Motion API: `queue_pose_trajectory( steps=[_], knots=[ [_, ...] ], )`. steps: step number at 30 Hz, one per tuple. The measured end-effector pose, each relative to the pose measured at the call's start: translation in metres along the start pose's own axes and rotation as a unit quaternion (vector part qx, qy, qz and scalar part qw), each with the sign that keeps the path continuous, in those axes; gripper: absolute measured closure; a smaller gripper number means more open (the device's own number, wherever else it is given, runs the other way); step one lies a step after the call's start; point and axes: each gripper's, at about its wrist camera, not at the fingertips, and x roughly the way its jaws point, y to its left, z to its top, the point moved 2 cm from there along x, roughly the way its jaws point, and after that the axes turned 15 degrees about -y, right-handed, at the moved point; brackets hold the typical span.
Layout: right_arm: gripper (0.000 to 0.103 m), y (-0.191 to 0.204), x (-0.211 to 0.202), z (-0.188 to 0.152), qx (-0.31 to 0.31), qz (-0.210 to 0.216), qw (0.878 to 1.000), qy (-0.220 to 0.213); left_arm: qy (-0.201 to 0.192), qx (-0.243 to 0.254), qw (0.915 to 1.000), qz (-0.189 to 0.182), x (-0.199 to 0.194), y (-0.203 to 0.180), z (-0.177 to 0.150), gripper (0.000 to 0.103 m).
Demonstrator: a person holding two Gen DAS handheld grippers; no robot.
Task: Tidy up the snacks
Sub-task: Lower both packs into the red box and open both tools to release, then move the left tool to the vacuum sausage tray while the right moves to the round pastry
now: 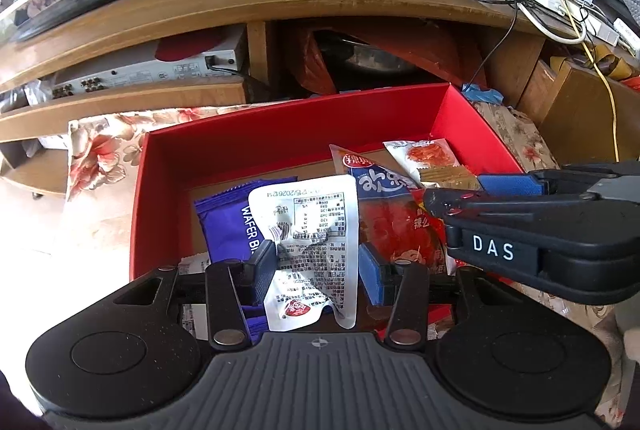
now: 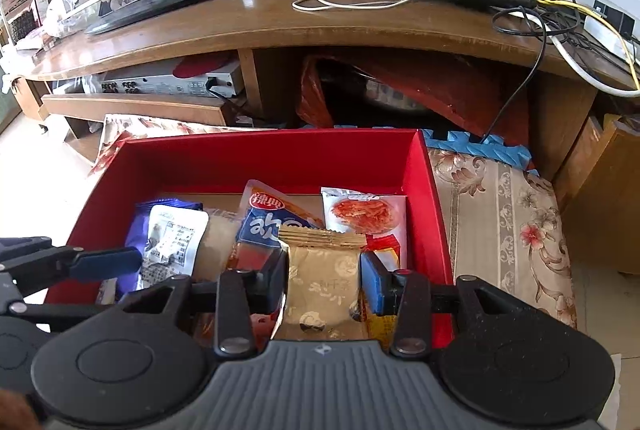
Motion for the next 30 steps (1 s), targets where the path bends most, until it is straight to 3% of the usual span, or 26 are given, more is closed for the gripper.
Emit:
queue_pose_trajectory(
  steps=[14,30],
  knots=[
    [0.056,-0.004,-0.011,0.006,0.009,-0.008,1.0,-0.016,-0.015,-0.006,0.9999,-0.002,-0.009,0.002,0.005,0.035],
    [0.053,-0.008,-0.03,0.014,0.025,-0.005,0.999,-0.036,-0.037,-0.018,0.9992,-0.004,-0.023,0.005,0.012,0.026]
  ],
)
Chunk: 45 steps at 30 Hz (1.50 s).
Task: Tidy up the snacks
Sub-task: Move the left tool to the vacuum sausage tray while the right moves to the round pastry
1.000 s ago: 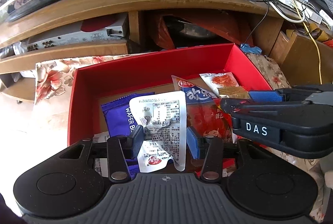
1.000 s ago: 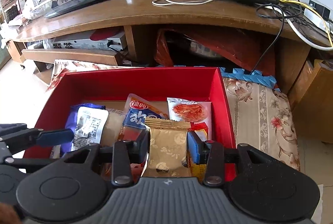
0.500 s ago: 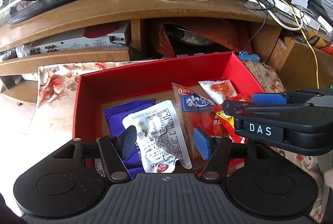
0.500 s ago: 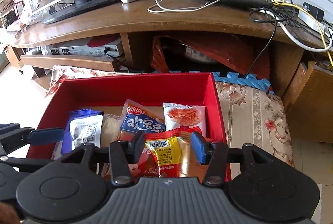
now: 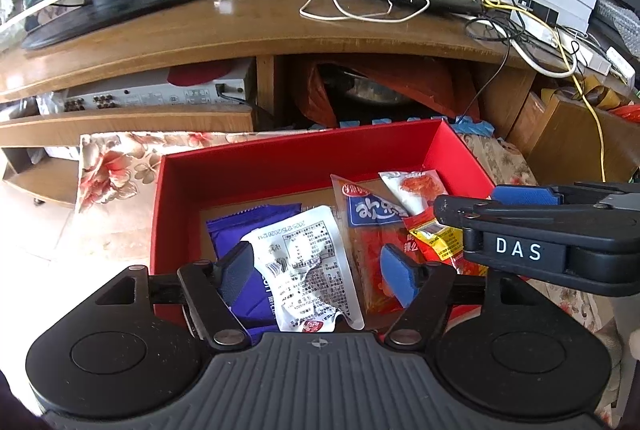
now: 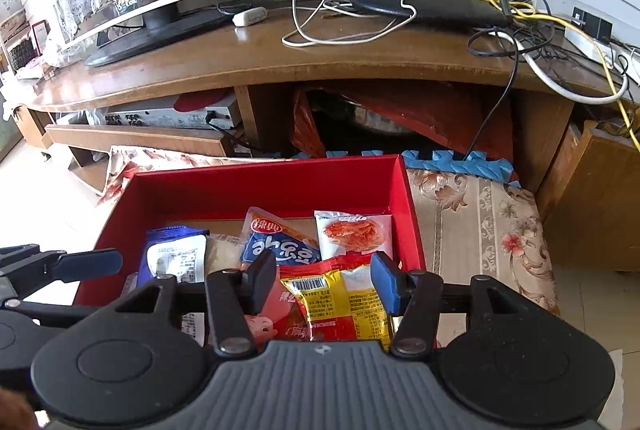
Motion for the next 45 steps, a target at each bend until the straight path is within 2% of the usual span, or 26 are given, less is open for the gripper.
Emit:
queue_pose_trajectory(
  steps=[13,22,35,41,45],
  knots=[
    [0.051,-0.008,-0.031,-0.002,0.007,-0.008,1.0,-0.007,-0.013,0.008,0.9998,-0.009,-0.018,-0.006,-0.001,0.024],
    [0.05,-0.012,-0.044,-0.019,0.005,-0.013,1.0,0.012,-0.027,0.0,0.9996,-0.012,-0.033,-0.007,0.0,0.023],
    [0.05,-0.018,-0.059,-0.032,0.007,-0.021,1.0,0.022,-0.025,0.003,0.9995,-0.02,-0.049,-0.011,-0.011,0.023],
    [0.05,-0.026,-0.066,-0.042,0.014,-0.03,0.999,0.031,-0.014,0.013,0.9995,-0.027,-0.057,-0.015,-0.027,0.023],
    [0.05,-0.031,-0.068,-0.053,0.012,-0.036,0.998,0.049,0.011,0.026,0.999,-0.034,-0.056,-0.022,-0.045,0.023]
  ],
)
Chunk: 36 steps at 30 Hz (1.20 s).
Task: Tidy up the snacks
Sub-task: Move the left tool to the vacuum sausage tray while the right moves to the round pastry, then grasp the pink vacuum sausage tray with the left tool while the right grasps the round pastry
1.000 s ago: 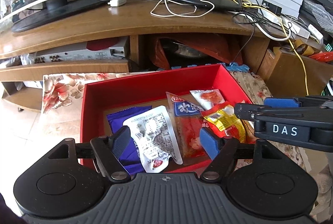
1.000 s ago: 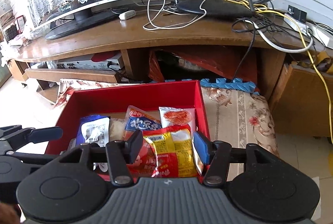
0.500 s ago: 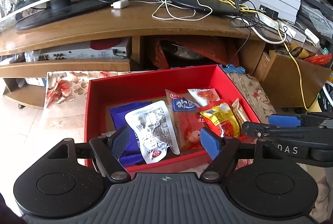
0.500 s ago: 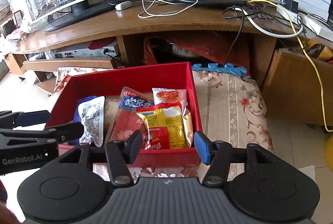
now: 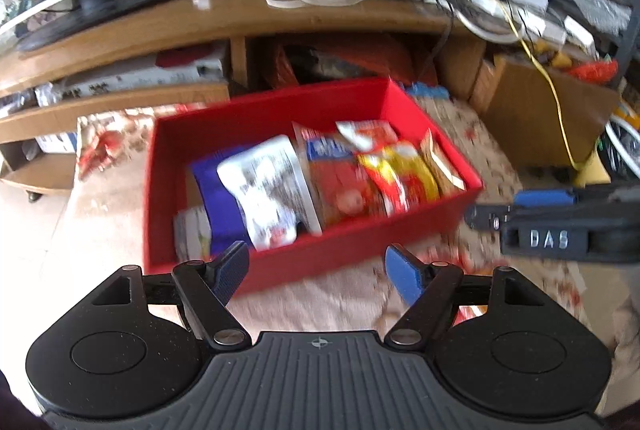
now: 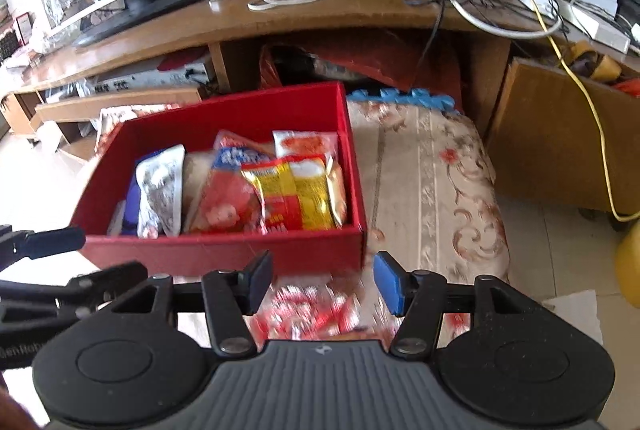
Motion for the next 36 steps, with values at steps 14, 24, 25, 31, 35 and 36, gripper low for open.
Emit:
queue_pose_trajectory(
  steps=[14,24,25,31,35,36],
  knots=[
    [0.049,-0.013,0.002,-0.02,0.009,-0.001,0.999,0.034,0.096,0.014,0.9939,-0.053,0.007,-0.025,-0.054,0.019],
    [0.049,-0.01,0.003,-0.023,0.006,0.008,0.999,0.042,0.138,0.054,0.9877,-0.05,0.019,-0.038,-0.079,0.016],
    [0.049,-0.01,0.004,-0.024,0.006,0.008,0.999,0.043,0.142,0.057,0.9869,-0.051,0.021,-0.039,-0.081,0.016],
    [0.049,-0.013,0.006,-0.027,0.007,0.005,0.999,0.051,0.146,0.082,0.9842,-0.057,0.02,-0.048,-0.091,0.015],
    [0.049,-0.019,0.008,-0.029,0.012,-0.003,0.998,0.057,0.141,0.072,0.9861,-0.052,0.017,-0.043,-0.088,0.028],
    [0.049,-0.021,0.009,-0.03,0.014,-0.006,0.998,0.059,0.141,0.065,0.9864,-0.053,0.016,-0.041,-0.088,0.028]
  ],
)
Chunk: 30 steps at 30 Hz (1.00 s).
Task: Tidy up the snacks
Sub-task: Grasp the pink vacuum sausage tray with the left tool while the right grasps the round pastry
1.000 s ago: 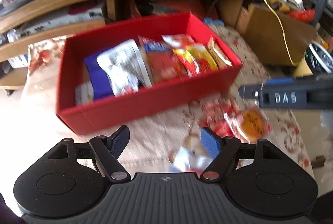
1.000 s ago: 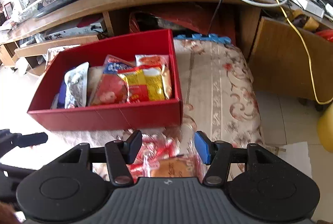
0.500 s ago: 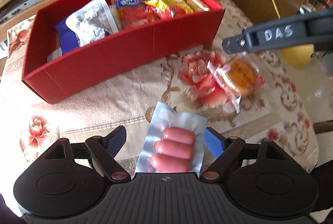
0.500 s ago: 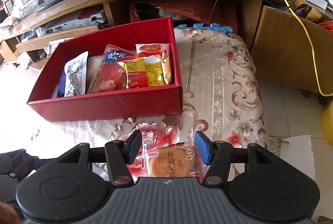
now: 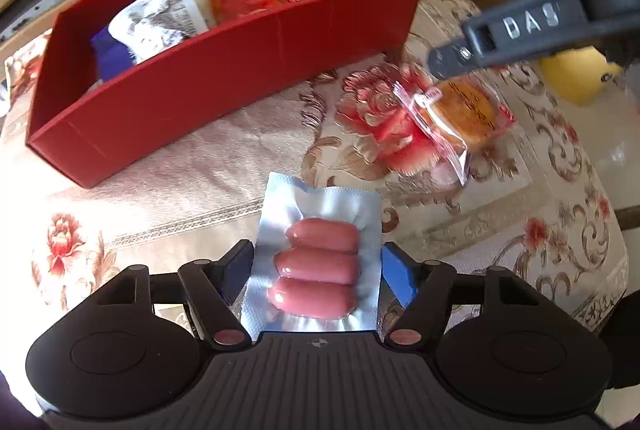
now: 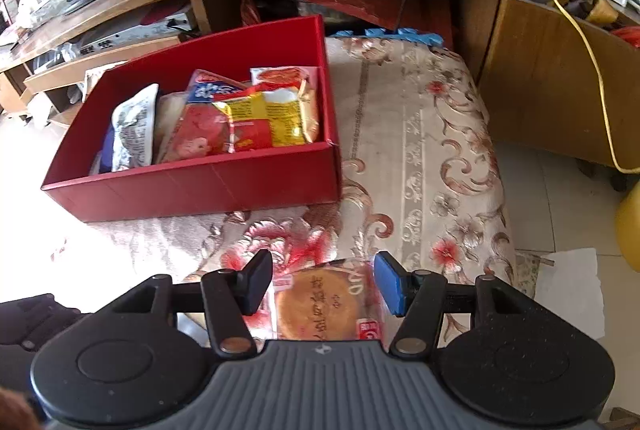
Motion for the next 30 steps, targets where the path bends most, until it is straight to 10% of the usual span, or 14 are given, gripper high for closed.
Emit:
queue_pose_trajectory(
  steps=[30],
  knots=[
    [0.015,0.005,0.041,-0.014,-0.024,0.015,0.998,0.064,-0.002,-0.032,0.9993,-0.02,-0.003,0.014,0.006,0.028]
  ],
)
